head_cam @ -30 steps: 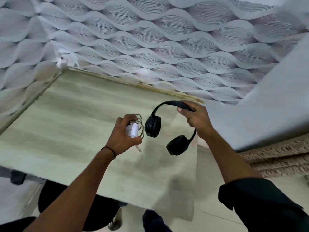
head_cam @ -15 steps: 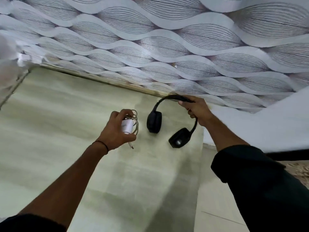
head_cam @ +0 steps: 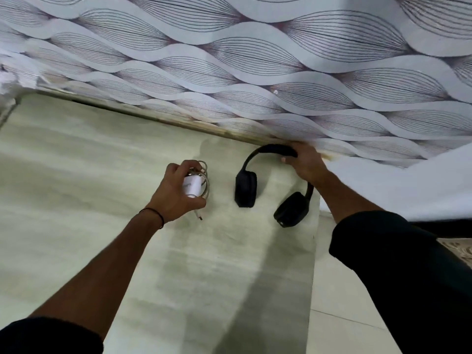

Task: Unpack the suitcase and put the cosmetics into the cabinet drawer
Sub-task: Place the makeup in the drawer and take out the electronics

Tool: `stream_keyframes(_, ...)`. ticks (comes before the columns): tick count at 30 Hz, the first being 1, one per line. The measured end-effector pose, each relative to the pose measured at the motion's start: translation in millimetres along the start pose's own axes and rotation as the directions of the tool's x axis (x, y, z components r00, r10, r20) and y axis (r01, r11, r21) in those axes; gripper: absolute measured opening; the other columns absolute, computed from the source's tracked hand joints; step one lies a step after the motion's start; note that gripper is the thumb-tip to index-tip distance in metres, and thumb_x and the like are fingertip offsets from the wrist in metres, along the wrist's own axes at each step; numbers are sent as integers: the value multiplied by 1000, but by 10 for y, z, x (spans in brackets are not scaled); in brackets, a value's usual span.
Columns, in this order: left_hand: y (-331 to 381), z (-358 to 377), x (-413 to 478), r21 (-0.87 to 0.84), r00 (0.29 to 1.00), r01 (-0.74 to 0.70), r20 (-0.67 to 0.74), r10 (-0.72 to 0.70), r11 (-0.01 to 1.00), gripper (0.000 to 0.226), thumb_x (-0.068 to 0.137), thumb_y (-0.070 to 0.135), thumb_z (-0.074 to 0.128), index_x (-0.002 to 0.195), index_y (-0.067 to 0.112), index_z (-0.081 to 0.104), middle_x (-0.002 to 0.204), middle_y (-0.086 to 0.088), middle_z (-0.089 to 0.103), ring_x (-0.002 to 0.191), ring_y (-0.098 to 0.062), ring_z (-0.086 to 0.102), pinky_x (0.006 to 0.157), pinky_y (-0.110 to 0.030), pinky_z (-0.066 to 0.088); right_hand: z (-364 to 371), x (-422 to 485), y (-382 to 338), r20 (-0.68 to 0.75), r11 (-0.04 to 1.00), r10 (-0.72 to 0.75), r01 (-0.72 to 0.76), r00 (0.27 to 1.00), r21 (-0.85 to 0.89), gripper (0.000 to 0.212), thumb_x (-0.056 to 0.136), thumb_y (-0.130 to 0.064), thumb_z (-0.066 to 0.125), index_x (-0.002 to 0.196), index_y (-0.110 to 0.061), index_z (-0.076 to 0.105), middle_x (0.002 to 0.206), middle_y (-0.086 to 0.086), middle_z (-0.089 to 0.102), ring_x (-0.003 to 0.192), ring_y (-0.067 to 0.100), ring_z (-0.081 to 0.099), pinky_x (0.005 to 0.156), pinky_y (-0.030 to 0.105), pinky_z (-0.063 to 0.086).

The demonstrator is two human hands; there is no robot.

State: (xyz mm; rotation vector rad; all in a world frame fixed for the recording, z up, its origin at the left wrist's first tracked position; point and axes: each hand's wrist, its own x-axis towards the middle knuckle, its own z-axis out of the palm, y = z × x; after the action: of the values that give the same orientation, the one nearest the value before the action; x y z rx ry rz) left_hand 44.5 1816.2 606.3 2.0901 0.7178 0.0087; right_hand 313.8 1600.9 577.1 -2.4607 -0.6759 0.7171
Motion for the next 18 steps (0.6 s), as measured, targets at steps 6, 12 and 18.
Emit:
stream_keyframes(6, -149, -61, -17, -3, 1000, -23, -21, 23, 1000, 73, 59, 18, 81, 122, 36, 50, 115, -4, 44, 99, -15, 51, 71, -9, 39, 141, -57, -61, -60, 927, 10, -32, 998, -374, 50, 93, -23, 62, 140, -15, 48, 142, 18, 44, 127, 41, 47, 100, 55, 45)
stream_keyframes(12, -432, -252, -114, -22, 997, -3, -76, 2, 1000, 72, 62, 8, 81, 120, 35, 50, 116, -6, 45, 99, 2, 47, 68, 1, 38, 516, -307, -878, -324, 879, -83, -83, 942, -469, 48, 83, -8, 58, 129, 1, 52, 130, 28, 49, 114, 44, 51, 96, 49, 42)
stream_keyframes(18, -810, -739, -264, -67, 981, 68, -177, -79, 995, 70, 54, 24, 73, 119, 38, 50, 116, -7, 44, 97, 15, 44, 71, 4, 36, 1557, -328, -2037, -61, 878, -436, 410, 898, -245, 40, 86, -16, 59, 126, -8, 61, 123, 17, 56, 111, 38, 53, 94, 45, 39)
